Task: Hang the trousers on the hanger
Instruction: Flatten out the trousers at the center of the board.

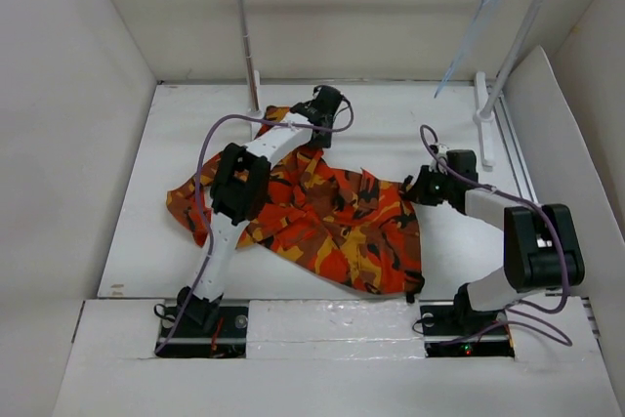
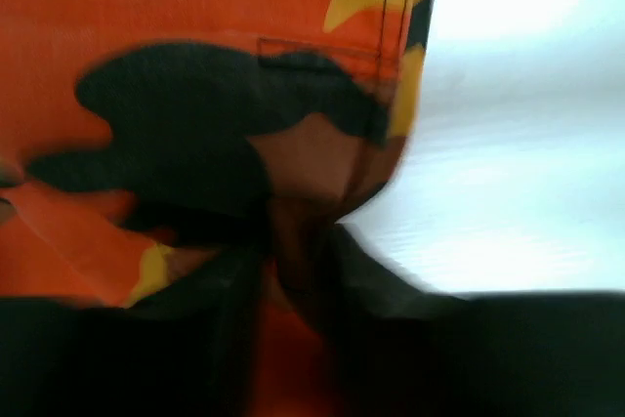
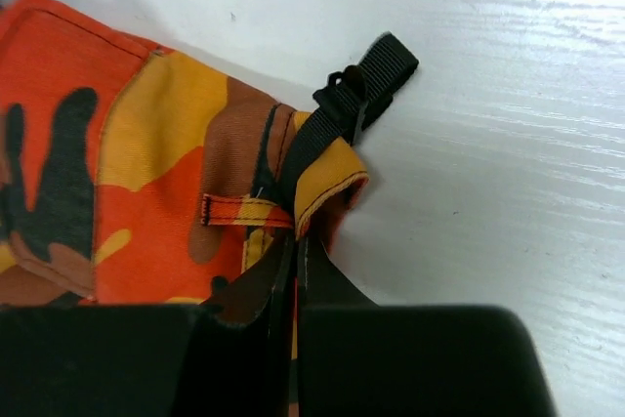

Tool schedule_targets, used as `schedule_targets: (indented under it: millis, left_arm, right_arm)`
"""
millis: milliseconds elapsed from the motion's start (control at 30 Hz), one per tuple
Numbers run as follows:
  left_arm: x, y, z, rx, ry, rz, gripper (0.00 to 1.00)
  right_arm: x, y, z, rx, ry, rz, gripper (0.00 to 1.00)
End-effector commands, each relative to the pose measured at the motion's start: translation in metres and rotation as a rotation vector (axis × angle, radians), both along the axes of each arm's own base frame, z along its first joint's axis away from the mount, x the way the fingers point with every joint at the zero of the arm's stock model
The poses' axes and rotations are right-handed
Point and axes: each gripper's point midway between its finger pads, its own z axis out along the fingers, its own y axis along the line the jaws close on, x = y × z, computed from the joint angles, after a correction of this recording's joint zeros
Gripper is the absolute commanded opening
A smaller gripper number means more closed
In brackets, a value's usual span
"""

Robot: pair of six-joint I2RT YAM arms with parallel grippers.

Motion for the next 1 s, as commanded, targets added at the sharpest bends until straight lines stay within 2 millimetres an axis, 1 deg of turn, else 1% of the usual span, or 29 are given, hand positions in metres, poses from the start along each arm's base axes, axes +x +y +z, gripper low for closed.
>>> schedule_targets:
  millis: [0,33,67,100,133,167,200,233,267,300,333,367,400,433,467,500,533,567,600,633,667,700,733,767,800,833,867,967]
  left_arm:
    - [-0.01,0.02,0.005,0.046,0.028,0.01,0.18]
    - [-0.007,0.028,0.007,0.034,0.026,0.04,0.01]
    - [-0.008,0.034,0.02,0.002,0.012,0.08,0.0]
    - [-0.001,0.044,0.031,-0.032,-0.013,0.11,0.0]
    - [0.0,0.049,0.044,-0.066,-0.036,0.128,0.0]
    - [-0.009,0.057,0.068,-0.118,-0.068,0.149,0.0]
    - [-0.002,0.071,0.085,-0.166,-0.119,0.186,0.0]
    - [-0.004,0.079,0.098,-0.202,-0.141,0.213,0.0]
    - [-0.017,0.09,0.118,-0.256,-0.165,0.232,0.0]
    - [-0.017,0.094,0.134,-0.321,-0.203,0.265,0.0]
    - [-0.021,0.101,0.145,-0.347,-0.228,0.281,0.0]
    - [-0.034,0.112,0.162,-0.373,-0.266,0.301,0.0]
    - [-0.039,0.115,0.174,-0.396,-0.293,0.322,0.0]
    - [-0.047,0.119,0.173,-0.4,-0.292,0.333,0.0]
    - [-0.056,0.123,0.194,-0.429,-0.333,0.337,0.0]
    - [-0.061,0.126,0.202,-0.442,-0.349,0.348,0.0]
    - [-0.068,0.13,0.2,-0.448,-0.349,0.364,0.0]
    - [-0.077,0.138,0.218,-0.462,-0.398,0.383,0.0]
    - [-0.083,0.143,0.221,-0.463,-0.409,0.401,0.0]
    - [-0.089,0.149,0.216,-0.456,-0.404,0.428,0.0]
    - [-0.105,0.166,0.231,-0.451,-0.459,0.478,0.0]
    - [-0.106,0.167,0.23,-0.449,-0.457,0.478,0.0]
    - [-0.112,0.172,0.224,-0.437,-0.456,0.492,0.0]
    - [-0.122,0.183,0.239,-0.45,-0.508,0.522,0.0]
    - [-0.126,0.19,0.245,-0.455,-0.53,0.543,0.0]
    - [-0.131,0.193,0.251,-0.464,-0.547,0.543,0.0]
    - [-0.137,0.199,0.265,-0.486,-0.58,0.551,0.0]
    - [-0.146,0.2,0.291,-0.527,-0.625,0.534,0.0]
  right_arm:
    - [0.031,0.003,0.064,0.048,-0.207,-0.012,0.0]
    - [0.039,0.001,0.086,0.043,-0.261,-0.023,0.0]
    - [0.041,-0.001,0.103,0.03,-0.298,-0.032,0.0]
    - [0.04,-0.005,0.116,0.013,-0.314,-0.045,0.0]
    - [0.038,-0.014,0.141,-0.023,-0.366,-0.085,0.0]
    - [0.04,-0.021,0.164,-0.05,-0.417,-0.109,0.0]
    - [0.033,-0.028,0.167,-0.075,-0.397,-0.145,0.0]
    - [0.029,-0.038,0.185,-0.099,-0.439,-0.201,0.0]
    - [0.026,-0.046,0.189,-0.091,-0.442,-0.238,0.0]
    - [0.023,-0.049,0.192,-0.087,-0.451,-0.252,0.0]
    - [0.02,-0.05,0.195,-0.087,-0.458,-0.261,0.0]
    - [0.019,-0.061,0.198,-0.098,-0.465,-0.296,0.0]
    - [0.015,-0.067,0.193,-0.114,-0.436,-0.318,0.0]
    - [0.015,-0.077,0.193,-0.136,-0.427,-0.355,0.0]
    - [0.015,-0.084,0.191,-0.152,-0.415,-0.373,0.0]
    - [0.014,-0.095,0.195,-0.16,-0.412,-0.404,0.0]
    - [0.015,-0.097,0.198,-0.159,-0.415,-0.408,0.0]
    - [0.017,-0.103,0.202,-0.175,-0.426,-0.418,0.0]
    - [0.017,-0.106,0.2,-0.188,-0.405,-0.429,0.0]
    - [0.021,-0.116,0.21,-0.214,-0.42,-0.464,0.0]
    - [0.025,-0.125,0.208,-0.24,-0.402,-0.484,0.0]
    - [0.026,-0.125,0.2,-0.242,-0.378,-0.482,0.0]
    - [0.029,-0.129,0.204,-0.218,-0.377,-0.479,0.0]
    - [0.031,-0.125,0.204,-0.2,-0.376,-0.468,0.0]
    - [0.034,-0.123,0.206,-0.183,-0.387,-0.461,0.0]
    - [0.035,-0.116,0.213,-0.155,-0.409,-0.431,0.0]
    - [0.035,-0.113,0.218,-0.133,-0.423,-0.429,0.0]
    - [0.031,-0.102,0.236,-0.119,-0.473,-0.404,0.0]
